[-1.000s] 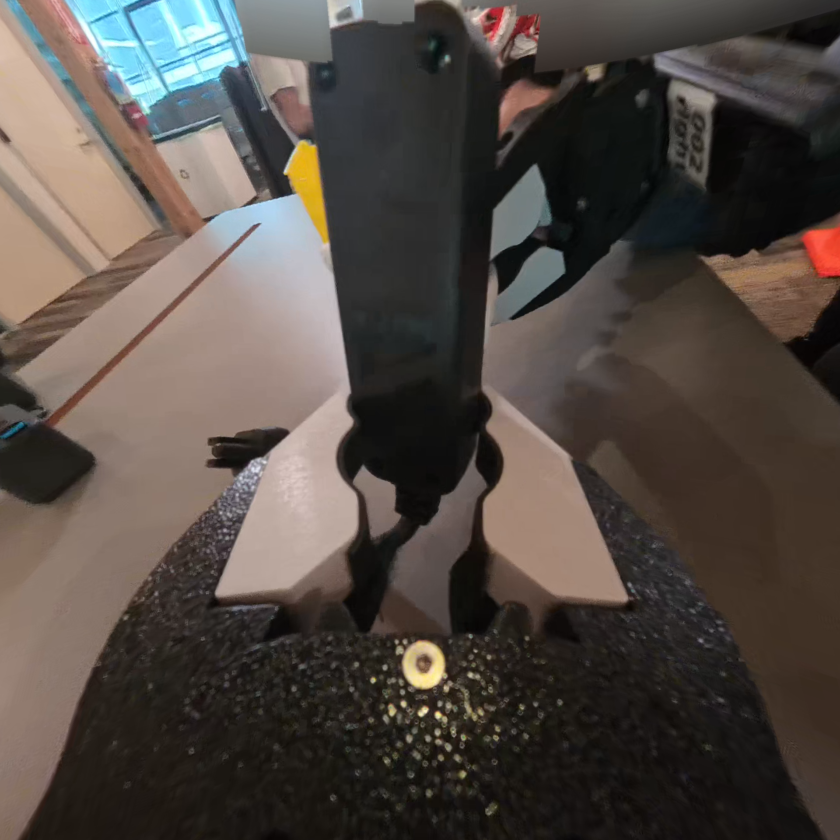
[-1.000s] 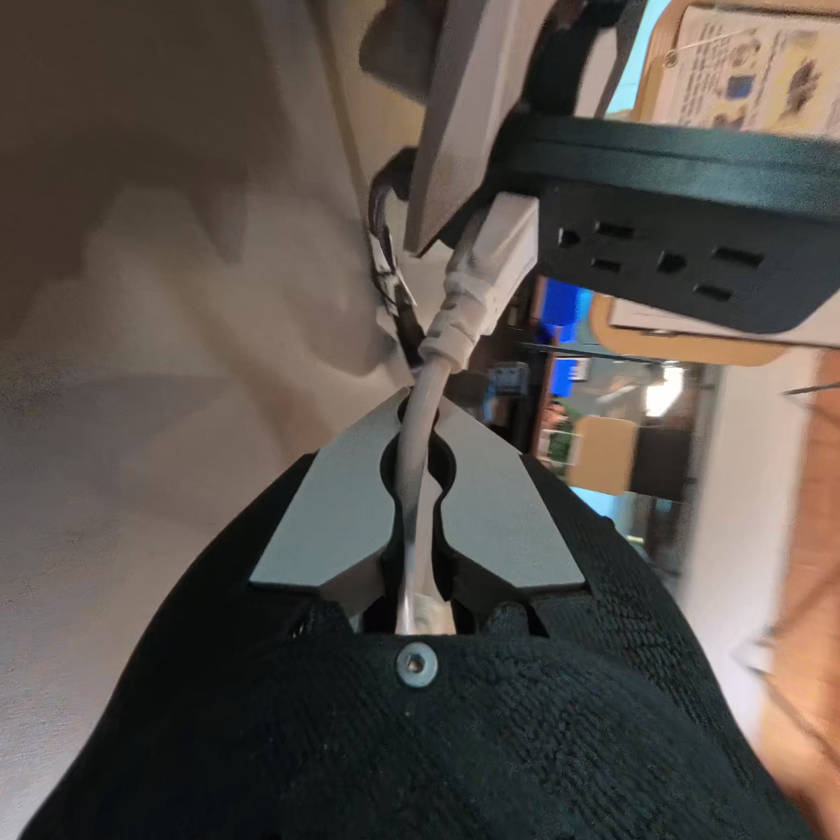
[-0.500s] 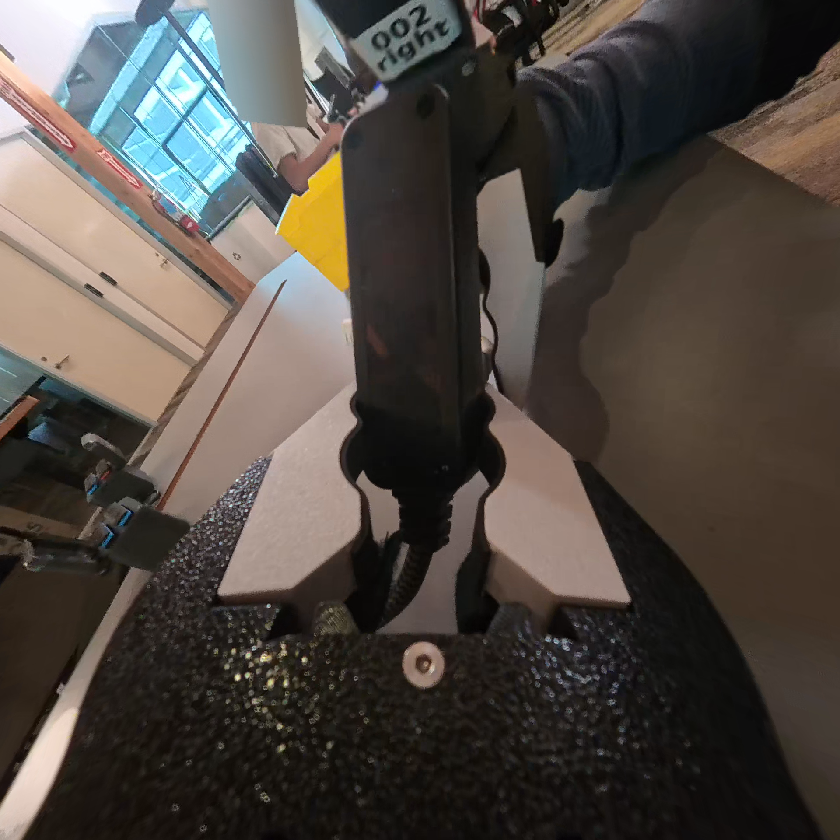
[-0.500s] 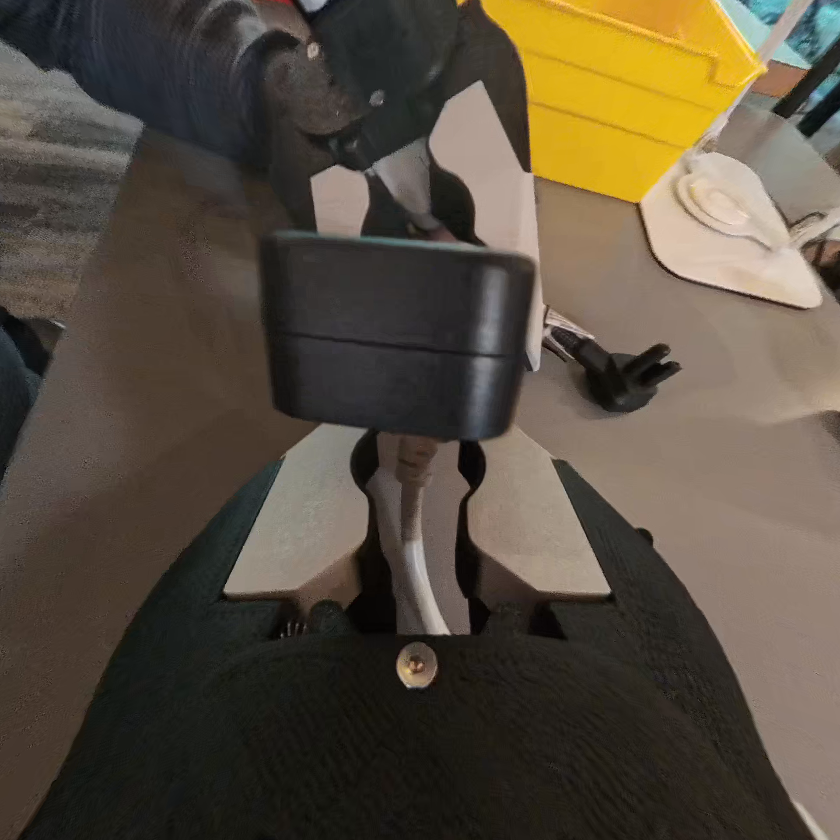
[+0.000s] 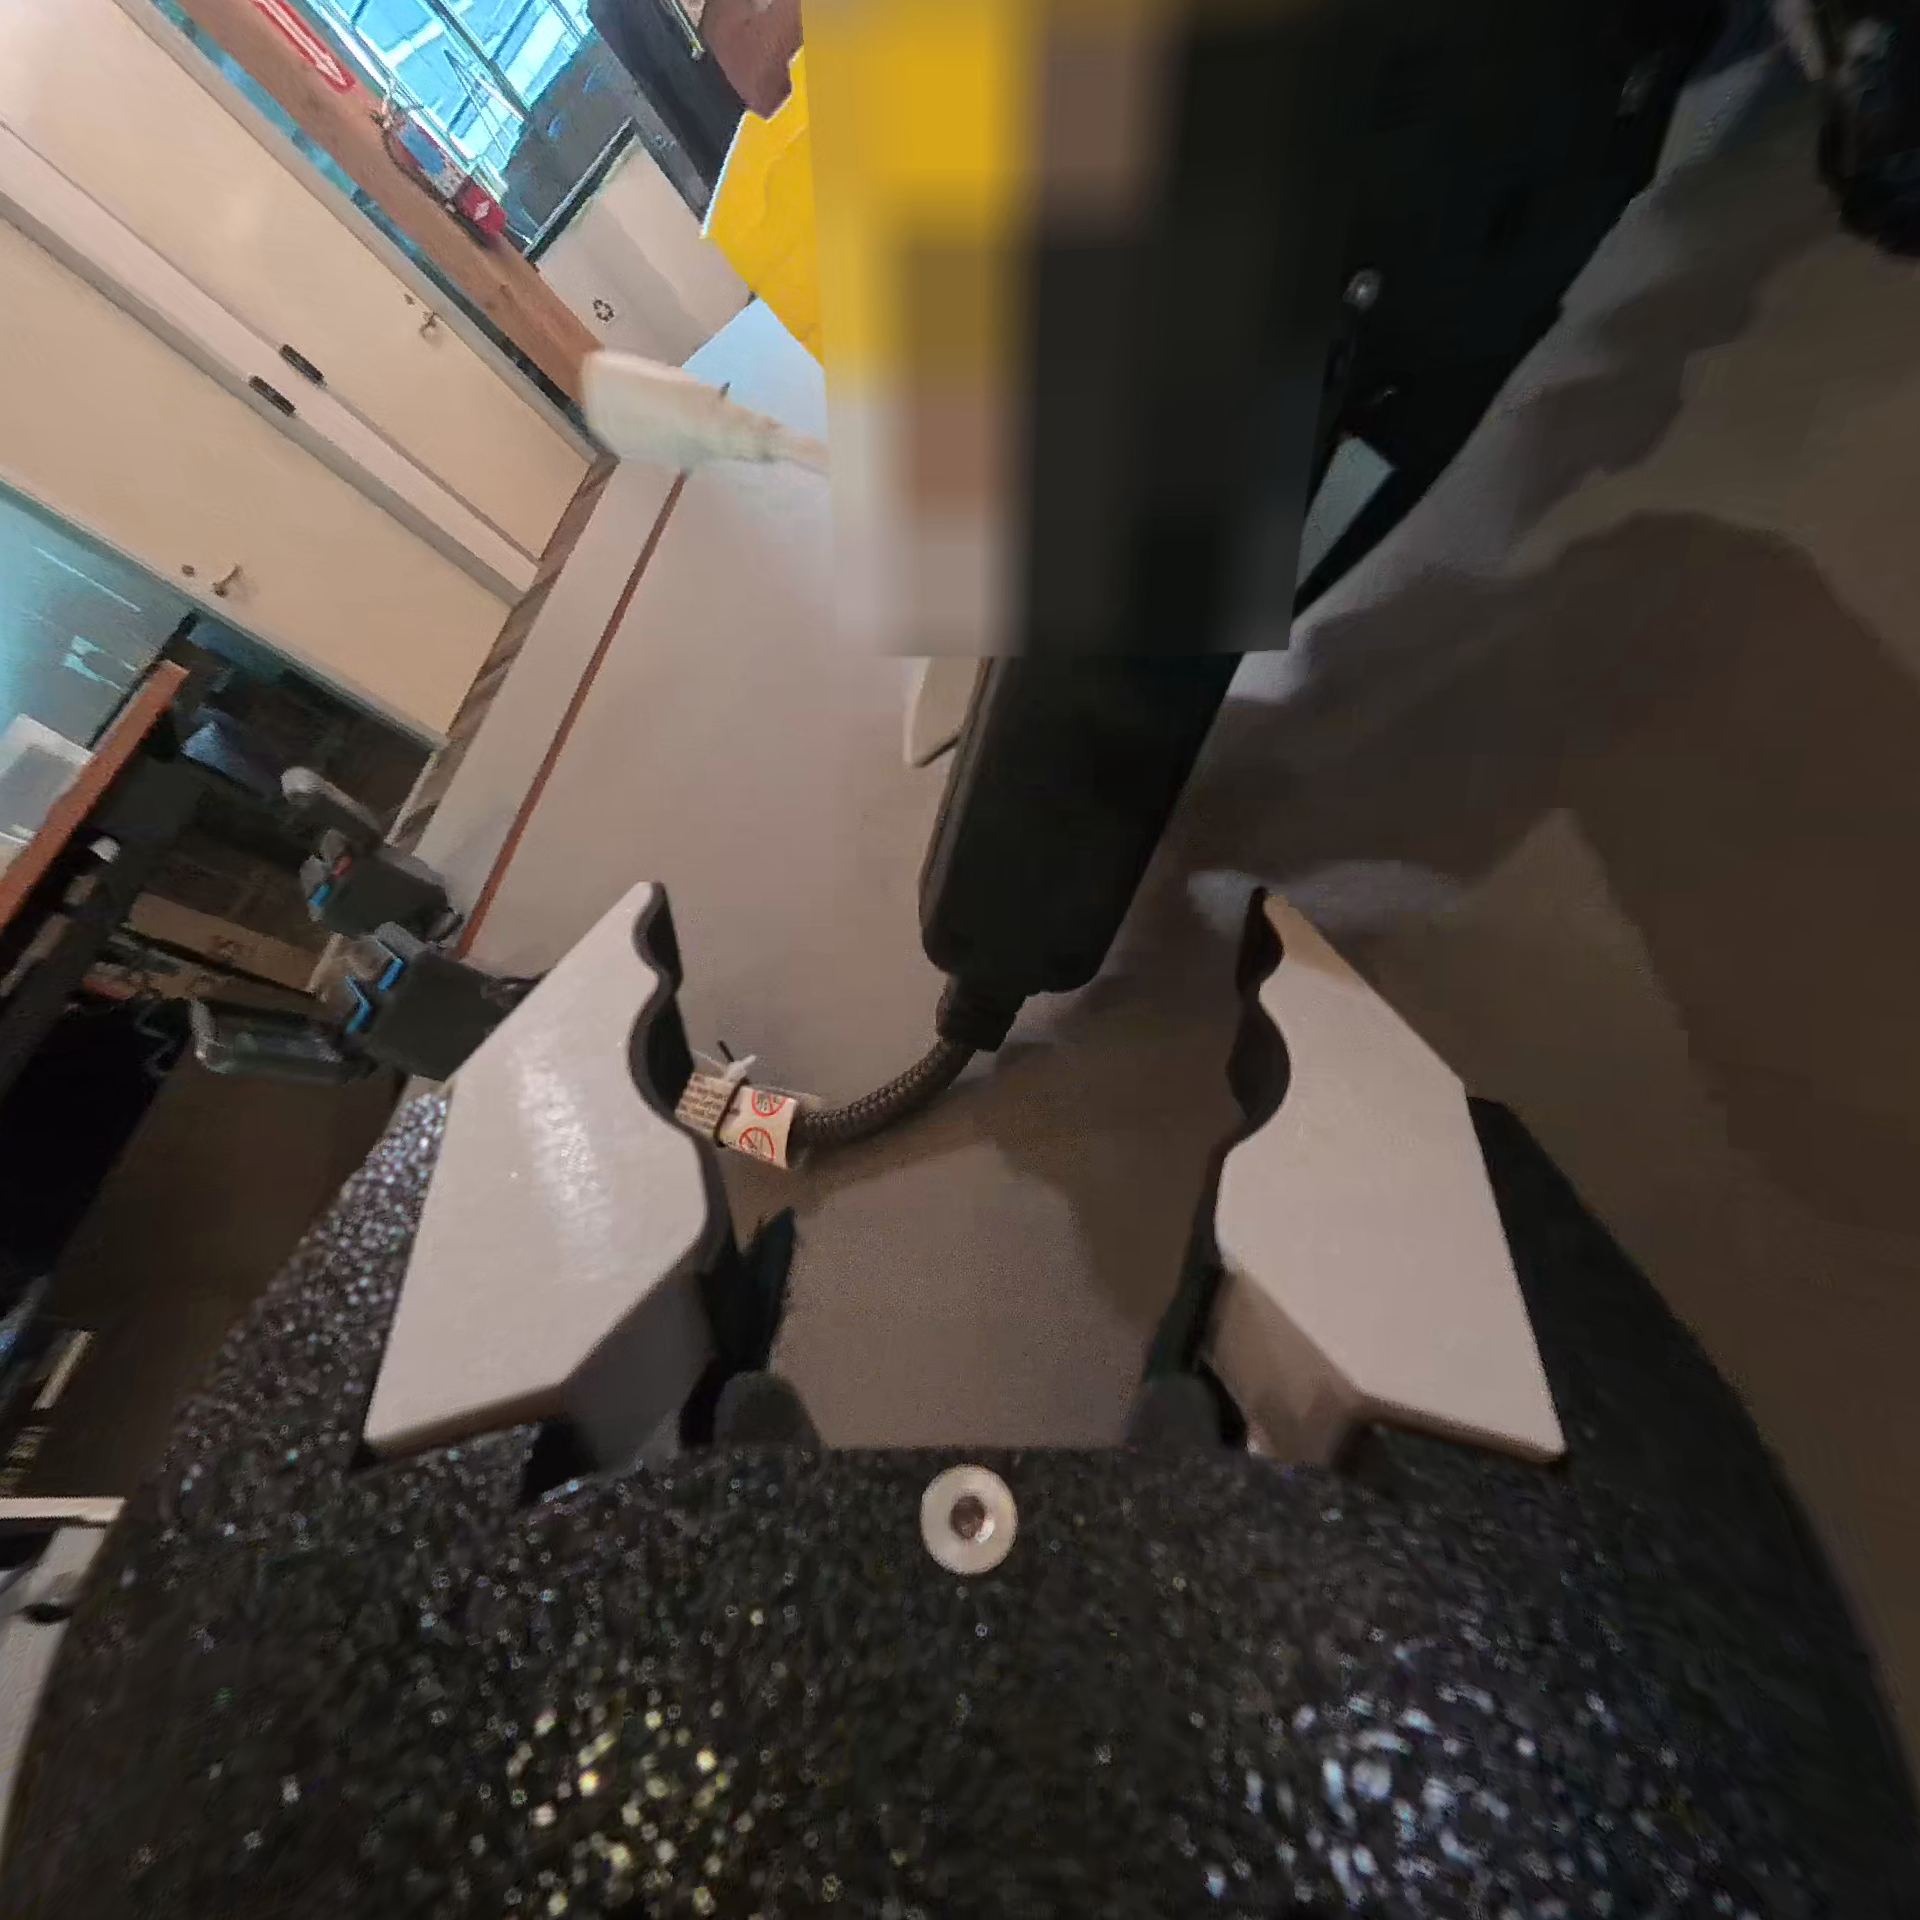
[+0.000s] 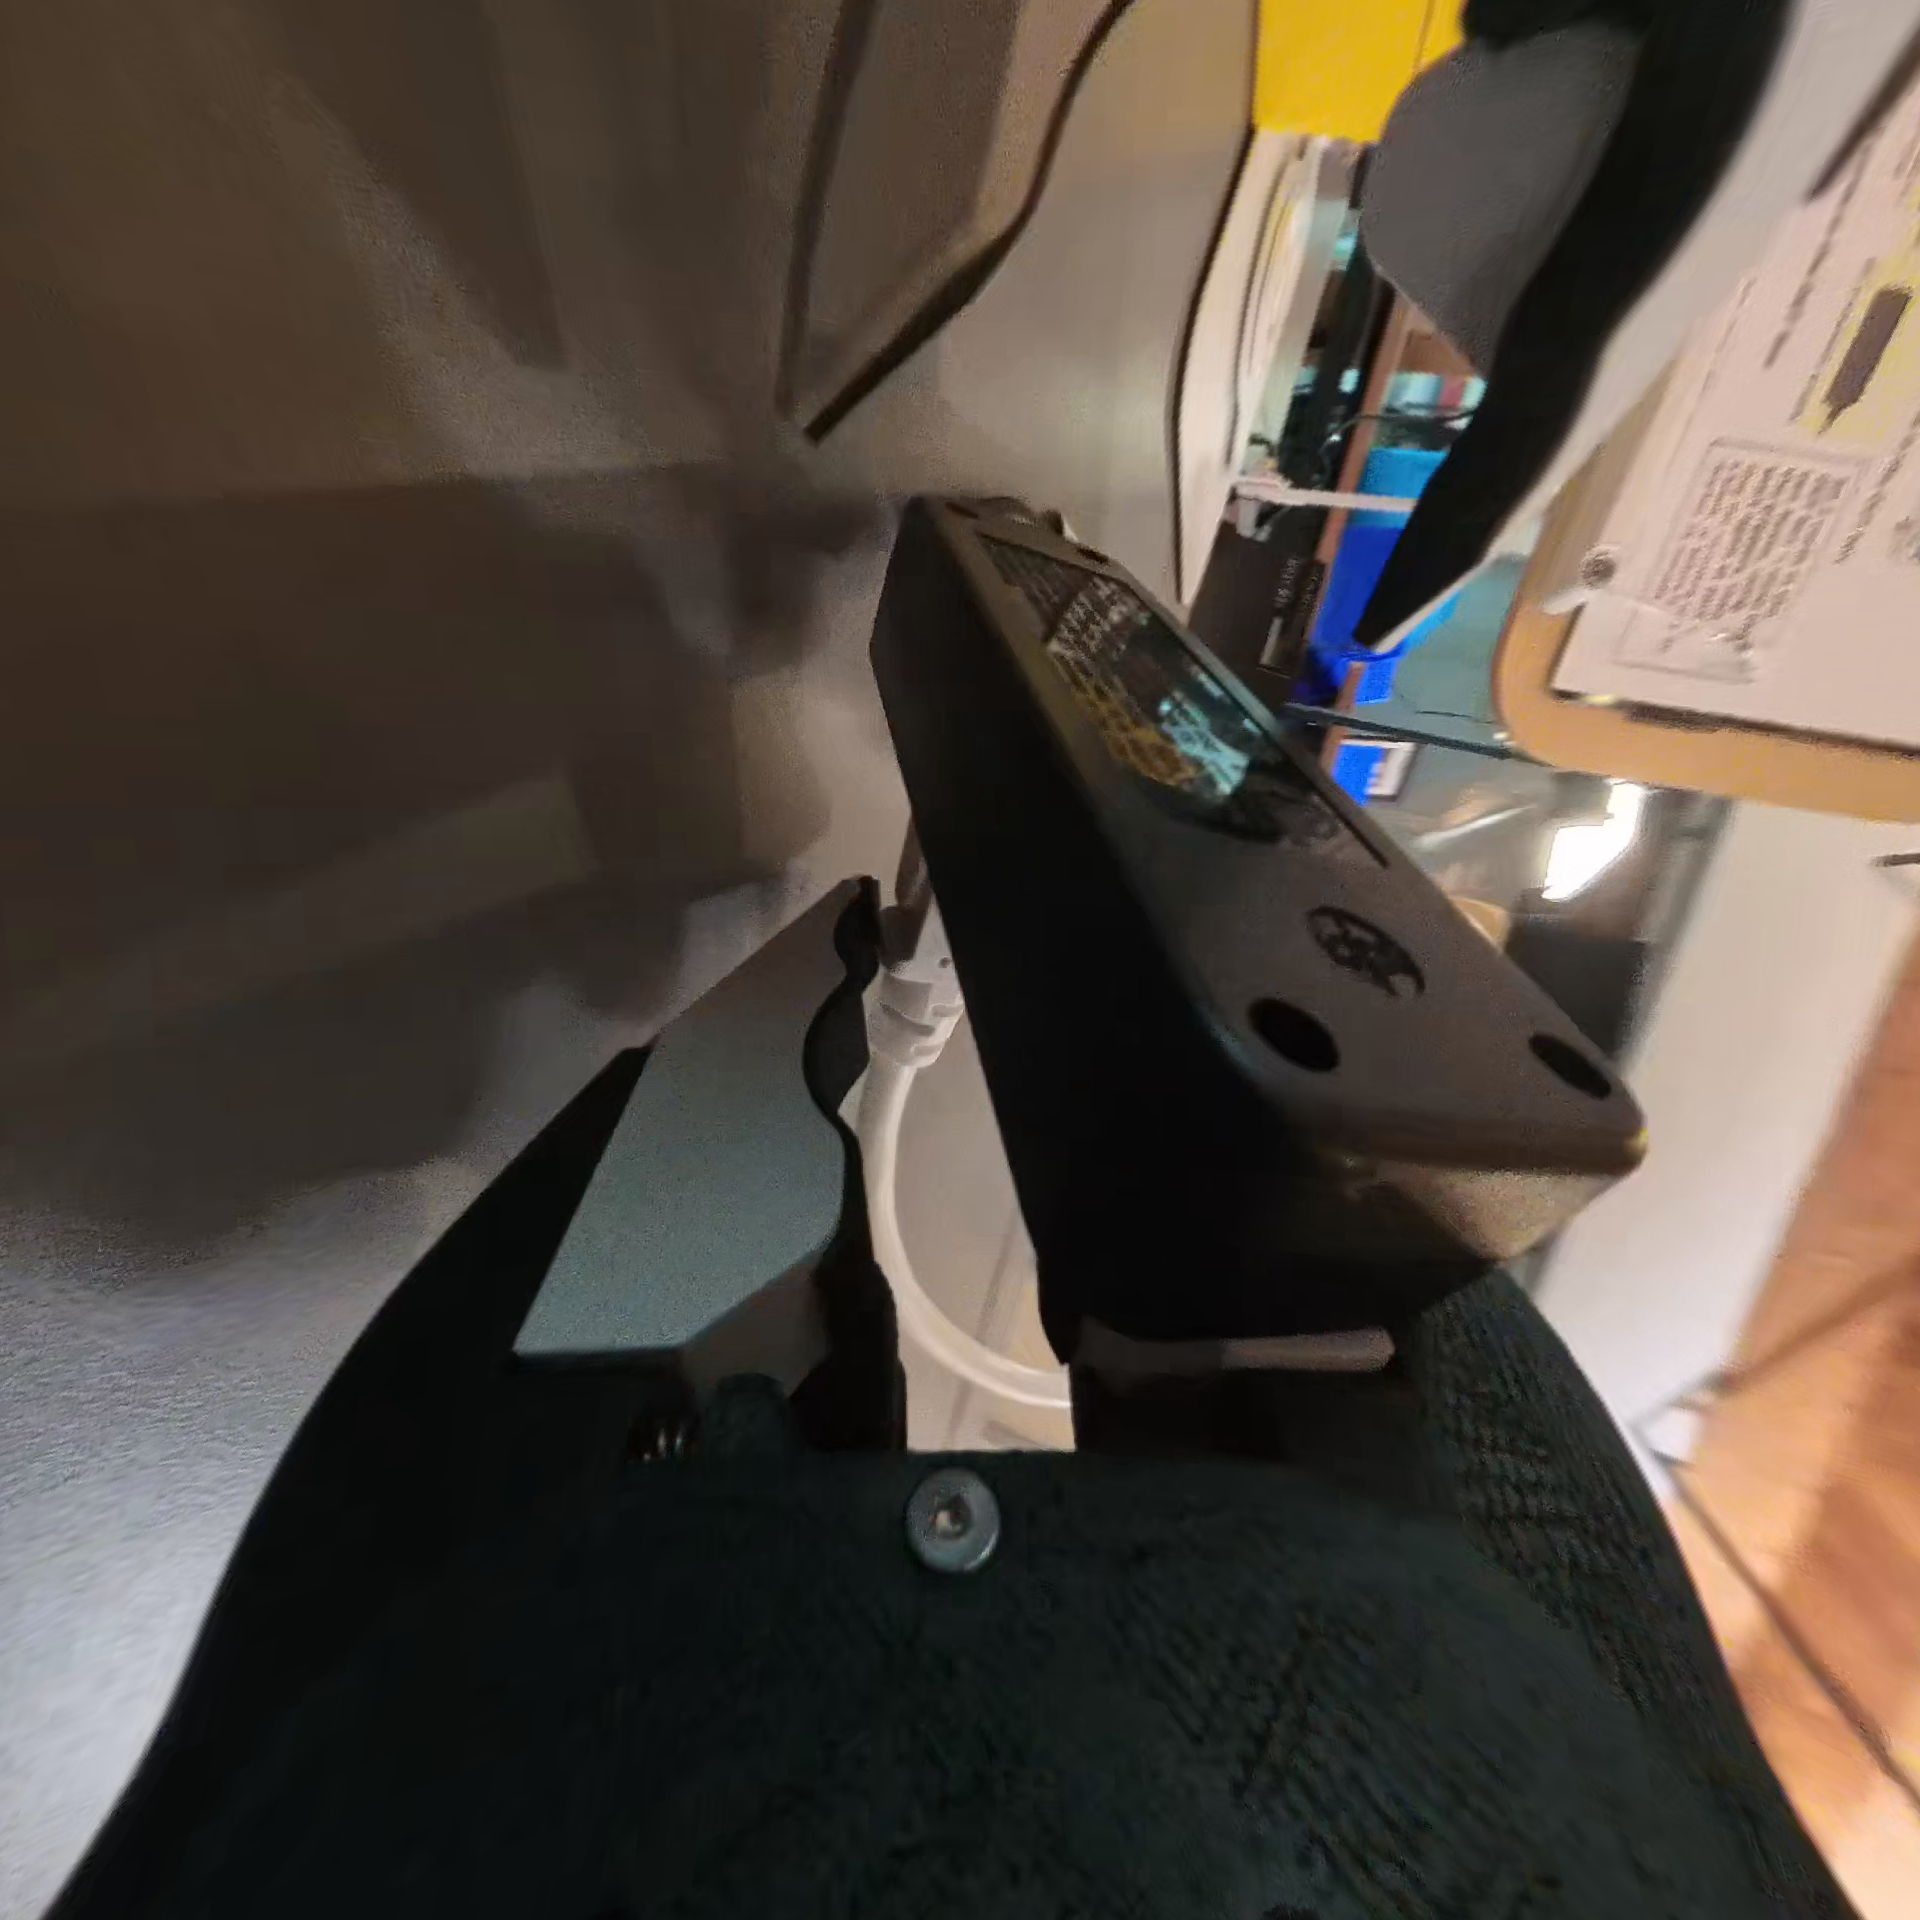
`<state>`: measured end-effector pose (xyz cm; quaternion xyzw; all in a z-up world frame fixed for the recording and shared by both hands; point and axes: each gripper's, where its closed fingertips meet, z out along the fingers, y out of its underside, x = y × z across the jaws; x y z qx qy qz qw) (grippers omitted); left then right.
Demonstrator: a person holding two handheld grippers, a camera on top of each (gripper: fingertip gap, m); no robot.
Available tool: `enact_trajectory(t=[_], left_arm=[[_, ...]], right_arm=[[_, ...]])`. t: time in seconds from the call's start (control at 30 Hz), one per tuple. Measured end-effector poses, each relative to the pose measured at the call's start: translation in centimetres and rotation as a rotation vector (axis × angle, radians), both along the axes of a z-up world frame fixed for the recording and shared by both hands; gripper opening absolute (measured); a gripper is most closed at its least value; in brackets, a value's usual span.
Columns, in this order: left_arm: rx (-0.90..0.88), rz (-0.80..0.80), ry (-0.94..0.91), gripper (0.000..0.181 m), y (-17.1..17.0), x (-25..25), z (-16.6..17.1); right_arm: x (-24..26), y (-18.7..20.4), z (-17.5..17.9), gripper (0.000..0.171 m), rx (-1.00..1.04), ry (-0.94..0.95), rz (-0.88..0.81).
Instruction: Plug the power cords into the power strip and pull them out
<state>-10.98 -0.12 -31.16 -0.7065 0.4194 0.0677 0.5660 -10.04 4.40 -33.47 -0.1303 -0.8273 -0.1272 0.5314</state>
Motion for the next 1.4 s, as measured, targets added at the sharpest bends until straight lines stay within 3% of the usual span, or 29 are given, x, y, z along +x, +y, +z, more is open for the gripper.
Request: enact_trajectory(t=[0.03,0.13,0.3,0.33,0.4,0.53,0.73,0.87,0.97,1.13,1.4], left_arm=[[0.002,0.0,0.03,0.102,0.0,0.2,-0.1],[-0.012,0.016,0.133,0.095,0.0,1.3,-1.0],[0.113,0.067,0.388,0.068,0.7,2.2,-1.4],[0.14,0.076,0.447,0.052,0.8,2.2,-1.5],[0.178,0.056,0.478,0.046,0.6,2.4,-1.4],[0.141,-0.098,0.245,0.043,-0.7,3.5,-1.3],[0.089,-0.191,0.039,0.043,-1.6,4.3,-0.5],[0.044,-0.243,-0.097,0.042,-2.4,5.1,0.8],[-0.041,-0.304,-0.359,0.042,-2.8,5.4,2.6],[-0.149,-0.351,-0.543,0.042,-2.8,5.7,3.2],[-0.219,-0.345,-0.581,0.042,-3.2,5.8,2.8]], right_arm=[[-0.1,0.1,0.2,0.104,0.044,0.004,0.001],[-0.2,-0.3,0.5,0.029,0.11,0.003,0.002],[-0.4,-1.7,0.3,0.029,0.065,-0.005,0.011],[-0.4,-1.9,0.2,0.029,0.051,-0.006,0.012],[-0.4,-2.2,0.0,0.029,0.021,-0.006,0.025],[-0.1,-3.9,-0.3,0.031,-0.249,0.001,0.096],[0.2,-5.6,-0.1,0.025,-0.536,-0.022,0.14],[1.3,-7.0,1.0,0.024,-0.806,-0.053,0.26],[2.1,-7.9,3.0,0.023,-1.033,-0.073,0.316],[2.6,-8.1,3.6,0.024,-1.162,-0.108,0.327],[3.2,-8.3,3.5,0.025,-1.173,-0.133,0.34]])
